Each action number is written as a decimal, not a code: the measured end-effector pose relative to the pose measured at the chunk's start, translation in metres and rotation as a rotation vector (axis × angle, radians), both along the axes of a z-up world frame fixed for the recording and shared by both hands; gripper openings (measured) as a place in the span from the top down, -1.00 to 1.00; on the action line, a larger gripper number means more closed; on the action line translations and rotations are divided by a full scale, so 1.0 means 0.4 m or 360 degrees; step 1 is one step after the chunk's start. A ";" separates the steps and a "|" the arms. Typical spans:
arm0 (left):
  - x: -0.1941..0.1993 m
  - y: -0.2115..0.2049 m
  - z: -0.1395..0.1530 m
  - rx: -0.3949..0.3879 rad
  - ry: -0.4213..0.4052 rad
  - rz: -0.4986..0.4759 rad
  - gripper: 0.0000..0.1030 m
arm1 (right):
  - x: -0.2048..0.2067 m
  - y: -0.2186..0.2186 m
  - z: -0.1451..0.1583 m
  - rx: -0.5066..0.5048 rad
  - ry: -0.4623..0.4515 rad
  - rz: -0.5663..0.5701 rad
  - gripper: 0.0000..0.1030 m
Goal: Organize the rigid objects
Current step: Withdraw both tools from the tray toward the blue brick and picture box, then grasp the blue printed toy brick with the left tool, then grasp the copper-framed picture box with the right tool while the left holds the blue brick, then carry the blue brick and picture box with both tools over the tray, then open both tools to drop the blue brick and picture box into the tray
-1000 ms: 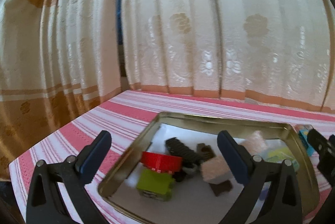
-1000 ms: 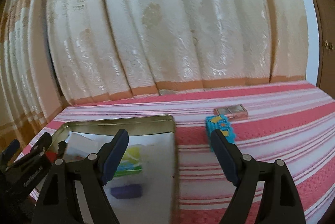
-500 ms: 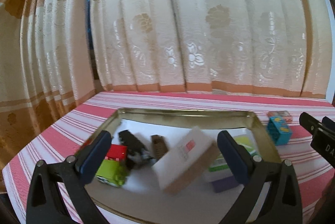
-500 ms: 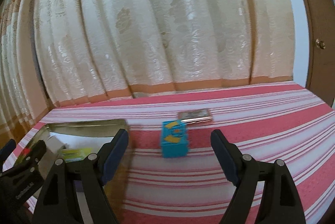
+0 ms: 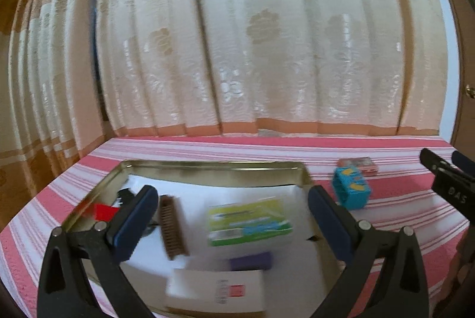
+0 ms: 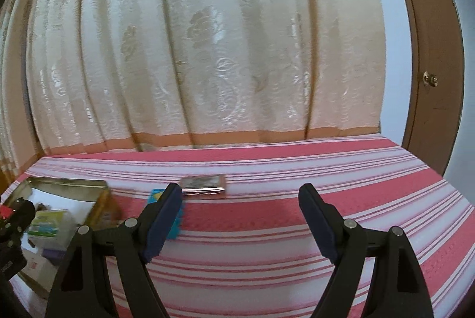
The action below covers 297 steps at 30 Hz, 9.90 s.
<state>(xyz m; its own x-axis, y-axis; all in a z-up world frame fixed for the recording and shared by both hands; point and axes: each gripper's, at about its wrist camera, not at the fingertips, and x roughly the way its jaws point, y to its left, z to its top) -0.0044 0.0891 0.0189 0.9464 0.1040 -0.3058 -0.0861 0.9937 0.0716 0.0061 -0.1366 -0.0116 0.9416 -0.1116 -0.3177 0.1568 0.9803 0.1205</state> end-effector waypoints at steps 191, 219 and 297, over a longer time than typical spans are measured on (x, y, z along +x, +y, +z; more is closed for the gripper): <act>0.007 -0.199 0.017 -0.0033 -0.0001 -0.0471 0.21 | -0.202 -0.006 -0.165 0.0069 -0.0050 -0.0181 -0.51; 0.016 0.205 0.004 -0.0026 -0.0043 -0.0079 0.21 | -0.182 0.395 -0.124 0.0020 -0.0152 0.0222 -0.51; 0.036 0.296 -0.021 -0.0025 0.0032 0.0159 -0.99 | -0.136 0.480 -0.114 0.0062 -0.0198 0.0215 -0.80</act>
